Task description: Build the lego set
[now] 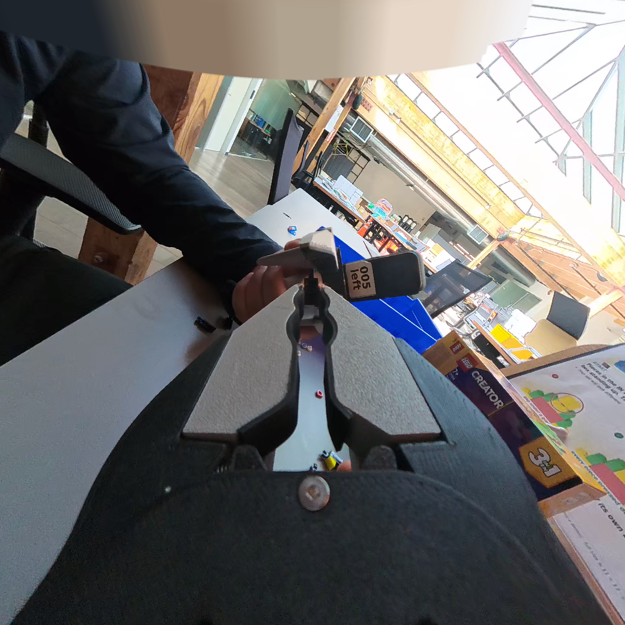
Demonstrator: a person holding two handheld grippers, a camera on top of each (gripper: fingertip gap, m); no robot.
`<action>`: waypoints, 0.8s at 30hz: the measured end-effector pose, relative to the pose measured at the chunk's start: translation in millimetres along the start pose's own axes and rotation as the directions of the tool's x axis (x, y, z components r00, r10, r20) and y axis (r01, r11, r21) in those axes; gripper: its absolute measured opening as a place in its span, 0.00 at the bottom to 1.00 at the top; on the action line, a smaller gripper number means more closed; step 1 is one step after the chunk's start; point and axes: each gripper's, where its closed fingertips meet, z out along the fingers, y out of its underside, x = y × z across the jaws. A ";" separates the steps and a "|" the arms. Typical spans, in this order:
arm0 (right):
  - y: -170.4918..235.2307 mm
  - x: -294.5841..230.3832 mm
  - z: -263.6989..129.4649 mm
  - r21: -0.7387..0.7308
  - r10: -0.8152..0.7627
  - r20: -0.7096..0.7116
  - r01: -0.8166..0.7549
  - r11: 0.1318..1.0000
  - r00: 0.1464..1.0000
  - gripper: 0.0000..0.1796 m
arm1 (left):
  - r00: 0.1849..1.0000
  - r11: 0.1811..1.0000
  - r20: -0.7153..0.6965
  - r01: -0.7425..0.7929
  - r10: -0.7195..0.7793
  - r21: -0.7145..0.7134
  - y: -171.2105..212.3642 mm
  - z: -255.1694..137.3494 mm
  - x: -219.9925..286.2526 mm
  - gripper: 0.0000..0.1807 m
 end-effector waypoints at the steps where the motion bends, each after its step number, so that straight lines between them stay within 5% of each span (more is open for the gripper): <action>1: -2.2 -1.3 0.4 0.008 -0.006 0.004 0.006 1.000 1.000 0.03 | 1.000 1.000 -0.001 -0.004 0.004 -0.001 0.4 -0.3 -0.2 0.15; 24: -2.5 3.7 0.0 0.001 0.000 -0.023 0.000 1.000 1.000 0.05 | 0.996 0.996 0.015 -0.093 0.093 -0.007 2.8 3.2 0.9 0.11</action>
